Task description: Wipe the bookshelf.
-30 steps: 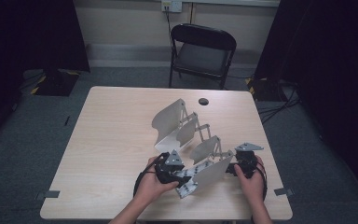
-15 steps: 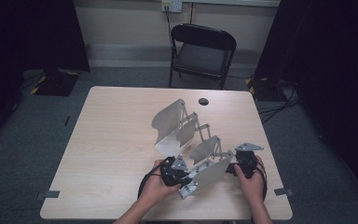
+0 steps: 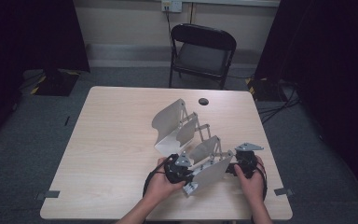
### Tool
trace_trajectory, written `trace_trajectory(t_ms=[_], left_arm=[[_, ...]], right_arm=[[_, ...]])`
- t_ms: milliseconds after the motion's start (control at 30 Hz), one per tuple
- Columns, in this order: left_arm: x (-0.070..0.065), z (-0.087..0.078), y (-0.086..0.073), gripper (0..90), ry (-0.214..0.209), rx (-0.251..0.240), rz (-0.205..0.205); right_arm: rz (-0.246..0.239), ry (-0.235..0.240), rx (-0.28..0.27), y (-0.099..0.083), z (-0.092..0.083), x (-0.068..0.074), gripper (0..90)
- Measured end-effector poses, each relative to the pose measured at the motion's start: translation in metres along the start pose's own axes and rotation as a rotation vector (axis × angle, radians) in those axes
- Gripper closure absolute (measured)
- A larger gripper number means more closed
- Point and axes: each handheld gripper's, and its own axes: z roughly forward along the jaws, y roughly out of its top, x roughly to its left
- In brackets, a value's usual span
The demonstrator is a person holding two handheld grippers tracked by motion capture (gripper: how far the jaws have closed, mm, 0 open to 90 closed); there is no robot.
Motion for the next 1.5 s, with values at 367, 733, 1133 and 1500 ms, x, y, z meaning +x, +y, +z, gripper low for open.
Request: trace_trajectory(t_ms=[367, 733, 1133, 1500], left_arm=[[-0.001, 0.007, 0.005, 73.8, 0.021, 0.0, 0.002], [-0.003, 0.002, 0.001, 75.1, 0.007, 0.007, -0.006], [-0.006, -0.006, -0.004, 75.6, 0.01, -0.018, -0.024], [-0.003, 0.005, -0.001, 75.8, -0.002, -0.028, -0.013]], right_arm=[[0.001, 0.0, 0.0, 0.0, 0.0, 0.0, 11.7], [0.001, -0.001, 0.0, 0.0, 0.0, 0.0, 11.7], [0.001, 0.0, 0.0, 0.0, 0.0, 0.0, 11.7], [-0.001, 0.001, 0.0, 0.0, 0.0, 0.0, 11.7]])
